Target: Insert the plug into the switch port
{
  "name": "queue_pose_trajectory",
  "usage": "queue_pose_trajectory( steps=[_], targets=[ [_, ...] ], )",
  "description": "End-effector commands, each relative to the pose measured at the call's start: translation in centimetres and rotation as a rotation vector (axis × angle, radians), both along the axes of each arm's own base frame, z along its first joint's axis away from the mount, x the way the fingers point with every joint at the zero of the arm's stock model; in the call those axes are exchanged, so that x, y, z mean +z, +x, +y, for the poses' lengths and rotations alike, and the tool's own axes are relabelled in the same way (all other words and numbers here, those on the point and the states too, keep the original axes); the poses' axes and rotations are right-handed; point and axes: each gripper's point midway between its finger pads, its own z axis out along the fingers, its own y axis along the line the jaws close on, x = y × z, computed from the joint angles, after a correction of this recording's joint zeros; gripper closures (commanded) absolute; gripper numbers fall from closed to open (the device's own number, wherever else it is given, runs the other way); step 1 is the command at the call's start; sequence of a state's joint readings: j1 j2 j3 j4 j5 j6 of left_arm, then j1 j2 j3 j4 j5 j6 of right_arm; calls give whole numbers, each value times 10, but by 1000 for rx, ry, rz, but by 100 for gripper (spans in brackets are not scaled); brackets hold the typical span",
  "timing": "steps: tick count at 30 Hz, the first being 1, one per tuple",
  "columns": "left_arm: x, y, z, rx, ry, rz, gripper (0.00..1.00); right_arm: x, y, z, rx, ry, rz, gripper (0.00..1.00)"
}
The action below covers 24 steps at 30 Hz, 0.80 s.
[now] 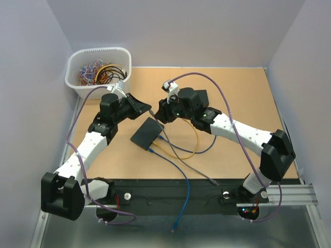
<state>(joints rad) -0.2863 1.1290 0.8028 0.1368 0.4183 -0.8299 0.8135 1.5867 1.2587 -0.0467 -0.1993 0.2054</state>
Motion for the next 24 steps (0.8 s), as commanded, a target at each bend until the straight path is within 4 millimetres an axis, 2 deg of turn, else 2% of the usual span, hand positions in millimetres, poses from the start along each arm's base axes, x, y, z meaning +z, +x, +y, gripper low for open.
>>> queue_pose_trajectory(
  steps=[1, 9, 17, 24],
  targets=[
    [14, 0, -5, -33, -12, -61, 100, 29, 2, 13, 28, 53, -54, 56],
    [12, -1, -5, -37, -13, -60, 100, 26, 6, 21, 35, 55, -40, 57],
    [10, -1, -5, -38, -11, -59, 100, 23, 9, 25, 38, 57, -27, 62],
    [8, -1, -6, -41, -11, -55, 100, 24, 9, 26, 39, 59, -26, 77]
  ],
)
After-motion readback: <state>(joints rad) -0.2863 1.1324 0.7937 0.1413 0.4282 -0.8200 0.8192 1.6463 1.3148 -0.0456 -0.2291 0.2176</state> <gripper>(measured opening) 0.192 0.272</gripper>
